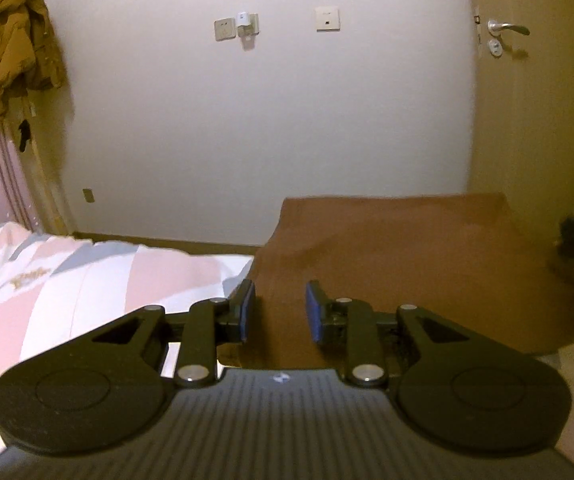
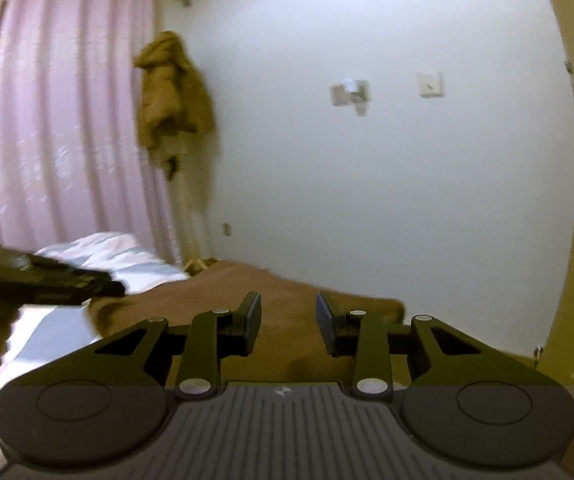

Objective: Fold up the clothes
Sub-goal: 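Lower the bundle onto the white fluffy stack and open both grippers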

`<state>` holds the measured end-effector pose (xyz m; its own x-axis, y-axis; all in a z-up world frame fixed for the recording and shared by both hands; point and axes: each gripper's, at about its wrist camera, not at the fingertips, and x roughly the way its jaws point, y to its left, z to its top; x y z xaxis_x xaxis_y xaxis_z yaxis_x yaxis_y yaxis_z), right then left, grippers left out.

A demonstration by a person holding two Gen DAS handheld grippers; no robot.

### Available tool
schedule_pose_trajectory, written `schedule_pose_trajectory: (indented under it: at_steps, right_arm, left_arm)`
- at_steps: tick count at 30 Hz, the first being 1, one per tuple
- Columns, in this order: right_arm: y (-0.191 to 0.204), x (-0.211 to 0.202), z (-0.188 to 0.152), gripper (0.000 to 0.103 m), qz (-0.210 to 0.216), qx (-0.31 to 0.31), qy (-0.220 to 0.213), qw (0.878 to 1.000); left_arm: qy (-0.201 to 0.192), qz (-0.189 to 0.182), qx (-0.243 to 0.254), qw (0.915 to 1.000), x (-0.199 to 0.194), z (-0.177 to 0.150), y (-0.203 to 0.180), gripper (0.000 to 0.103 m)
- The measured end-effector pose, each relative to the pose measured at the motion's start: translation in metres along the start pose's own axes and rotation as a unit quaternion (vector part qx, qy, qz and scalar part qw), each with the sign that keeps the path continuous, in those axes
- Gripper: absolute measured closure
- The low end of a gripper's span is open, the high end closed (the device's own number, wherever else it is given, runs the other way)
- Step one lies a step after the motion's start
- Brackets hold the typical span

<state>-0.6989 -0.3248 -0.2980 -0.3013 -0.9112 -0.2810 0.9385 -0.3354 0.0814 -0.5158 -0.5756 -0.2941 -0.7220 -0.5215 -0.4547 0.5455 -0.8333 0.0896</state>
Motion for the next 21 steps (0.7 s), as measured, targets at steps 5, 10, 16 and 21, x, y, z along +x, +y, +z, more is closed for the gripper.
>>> schedule_pose_trajectory:
  at_steps: [5, 10, 16, 21]
  right_arm:
    - [0.018, 0.002, -0.041, 0.071, 0.013, -0.042, 0.067, 0.997]
    - [0.021, 0.014, -0.06, 0.073, 0.0, -0.055, 0.095, 0.994]
    - [0.02, -0.007, -0.041, 0.072, -0.018, -0.045, 0.083, 0.995]
    - [0.029, 0.004, -0.037, 0.071, -0.024, -0.05, 0.115, 0.992]
  left_arm:
    - [0.003, 0.01, 0.0, 0.9999, 0.013, -0.016, -0.001, 0.077]
    - [0.002, 0.026, 0.005, 0.9996, 0.006, -0.009, -0.006, 0.078]
    - [0.015, 0.046, 0.025, 0.9985, -0.005, 0.001, -0.021, 0.078]
    - [0.057, 0.074, 0.023, 0.9953, -0.007, 0.016, -0.033, 0.077]
